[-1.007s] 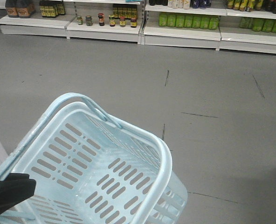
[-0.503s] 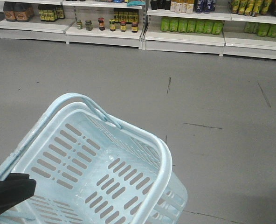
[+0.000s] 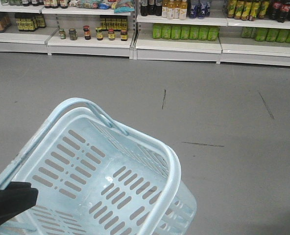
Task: Pick three apples into basket with both arms
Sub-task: 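Drive the base away from the table holding the basket in left gripper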
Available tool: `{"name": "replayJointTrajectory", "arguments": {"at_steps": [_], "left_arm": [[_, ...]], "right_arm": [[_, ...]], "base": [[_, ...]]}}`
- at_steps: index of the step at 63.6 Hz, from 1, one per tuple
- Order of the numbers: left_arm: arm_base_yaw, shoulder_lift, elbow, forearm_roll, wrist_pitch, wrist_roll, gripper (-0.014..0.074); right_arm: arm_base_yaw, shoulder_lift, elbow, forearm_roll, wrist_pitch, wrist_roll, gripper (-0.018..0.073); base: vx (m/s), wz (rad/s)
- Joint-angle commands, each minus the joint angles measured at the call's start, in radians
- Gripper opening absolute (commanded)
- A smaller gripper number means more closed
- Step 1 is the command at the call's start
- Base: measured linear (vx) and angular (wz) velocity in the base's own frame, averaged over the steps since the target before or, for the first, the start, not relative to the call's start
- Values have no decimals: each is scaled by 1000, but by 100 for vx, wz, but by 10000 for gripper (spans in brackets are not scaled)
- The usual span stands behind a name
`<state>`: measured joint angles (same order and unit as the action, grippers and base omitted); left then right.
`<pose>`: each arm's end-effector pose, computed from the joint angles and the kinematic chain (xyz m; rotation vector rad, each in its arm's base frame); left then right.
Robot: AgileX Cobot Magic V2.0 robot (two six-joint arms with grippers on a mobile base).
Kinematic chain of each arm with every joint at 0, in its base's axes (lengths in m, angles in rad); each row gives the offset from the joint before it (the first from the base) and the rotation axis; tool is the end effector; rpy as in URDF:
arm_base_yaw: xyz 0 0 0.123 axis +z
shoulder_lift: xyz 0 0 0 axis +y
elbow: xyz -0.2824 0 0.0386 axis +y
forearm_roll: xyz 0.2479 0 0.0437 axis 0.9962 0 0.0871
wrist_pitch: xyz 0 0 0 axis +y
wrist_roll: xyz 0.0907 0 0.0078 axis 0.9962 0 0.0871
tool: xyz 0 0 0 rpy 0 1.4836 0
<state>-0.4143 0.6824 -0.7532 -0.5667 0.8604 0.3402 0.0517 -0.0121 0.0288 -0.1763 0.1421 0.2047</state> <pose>0.0922 -0.0811 0.3439 0.6343 2.1259 -0.7199 0.0566 0.0006 0.1913 0.0013 1.6404 0.0422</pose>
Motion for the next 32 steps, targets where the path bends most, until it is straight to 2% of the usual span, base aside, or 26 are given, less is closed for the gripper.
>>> {"name": "replayJointTrajectory", "arguments": {"at_steps": [1, 32], "left_arm": [[-3, -2, -28, -47, -83, -6, -6], [-3, -2, -28, -47, -83, -6, -6]], "right_arm": [[-6, -12, 13, -4, -77, 0, -1], [-6, -12, 13, -4, -77, 0, -1]], "base": [[30, -14], [30, -19]]}}
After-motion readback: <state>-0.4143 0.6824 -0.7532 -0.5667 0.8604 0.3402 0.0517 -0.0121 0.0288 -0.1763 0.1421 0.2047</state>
